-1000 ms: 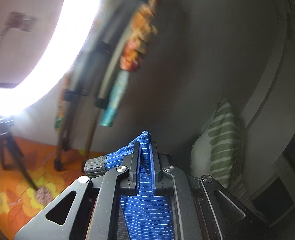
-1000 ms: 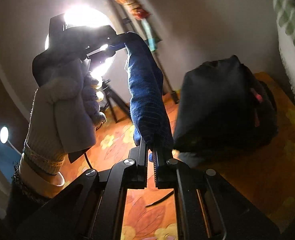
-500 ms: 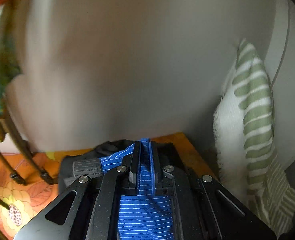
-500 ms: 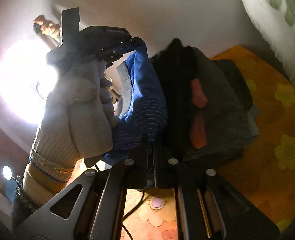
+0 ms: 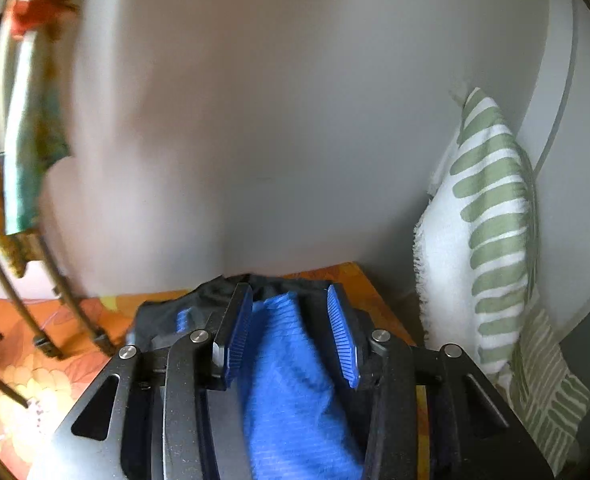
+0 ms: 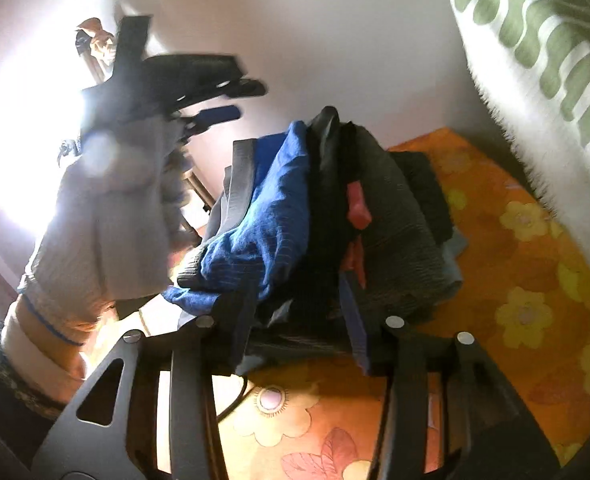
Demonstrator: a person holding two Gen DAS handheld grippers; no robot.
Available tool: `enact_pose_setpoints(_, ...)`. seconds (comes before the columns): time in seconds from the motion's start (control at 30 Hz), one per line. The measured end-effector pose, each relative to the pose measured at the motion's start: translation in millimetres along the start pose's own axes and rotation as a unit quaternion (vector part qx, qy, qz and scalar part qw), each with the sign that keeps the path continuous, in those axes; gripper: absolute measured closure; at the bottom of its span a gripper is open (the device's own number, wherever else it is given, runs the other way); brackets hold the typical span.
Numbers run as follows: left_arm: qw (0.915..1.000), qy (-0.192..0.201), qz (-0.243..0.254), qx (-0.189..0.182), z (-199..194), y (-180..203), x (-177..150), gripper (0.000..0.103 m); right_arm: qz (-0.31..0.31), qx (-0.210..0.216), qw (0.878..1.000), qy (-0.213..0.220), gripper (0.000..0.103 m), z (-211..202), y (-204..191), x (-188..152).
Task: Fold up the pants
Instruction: 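Lower the briefs onto the black clothes stack and open both tools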
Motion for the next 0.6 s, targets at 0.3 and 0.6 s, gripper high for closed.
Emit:
enact_pose_setpoints(0.3,0.9998,-0.004,0.021,0.003,-97,-3,-44,0.054,-0.026,-0.04,0.999,0.011,0.056,-40,-11,-10)
enact_pose_setpoints(0.6,0.9992,0.0,0.039,0.014,-181,11,-96,0.051,-0.064,-0.088,0.992,0.06,0.035,-112,-39,-24)
Point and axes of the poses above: each gripper's, at about its wrist camera, not at the fingertips, and z roughly the way its jaws point, y to its right, x to its top, the point moved 1 cm from there along z, roughly the way its jaws point, and after that the axes turned 11 degrees about -x, right-handed, at the moved point
